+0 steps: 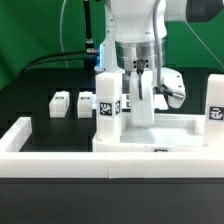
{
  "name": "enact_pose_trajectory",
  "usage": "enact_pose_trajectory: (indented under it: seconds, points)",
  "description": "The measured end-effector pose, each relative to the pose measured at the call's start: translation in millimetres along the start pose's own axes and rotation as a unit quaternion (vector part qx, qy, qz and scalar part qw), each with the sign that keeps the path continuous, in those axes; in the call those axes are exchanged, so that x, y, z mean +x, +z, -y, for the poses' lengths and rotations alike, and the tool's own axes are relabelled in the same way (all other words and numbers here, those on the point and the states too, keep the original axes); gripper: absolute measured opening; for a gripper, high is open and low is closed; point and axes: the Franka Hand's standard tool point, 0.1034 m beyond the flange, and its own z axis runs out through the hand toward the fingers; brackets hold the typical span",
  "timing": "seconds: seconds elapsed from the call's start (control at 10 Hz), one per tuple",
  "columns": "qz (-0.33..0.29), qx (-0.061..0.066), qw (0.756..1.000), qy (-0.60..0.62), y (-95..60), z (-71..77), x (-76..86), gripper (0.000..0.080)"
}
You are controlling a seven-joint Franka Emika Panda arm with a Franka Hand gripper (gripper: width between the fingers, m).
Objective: Assemble desk
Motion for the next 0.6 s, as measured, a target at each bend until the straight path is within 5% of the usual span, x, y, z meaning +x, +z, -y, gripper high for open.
enact_pose_trajectory:
  seconds: [0.6]
  points:
    - [0.0,0.001,1.0,0.0,0.0,0.3,-0.1,0.0077]
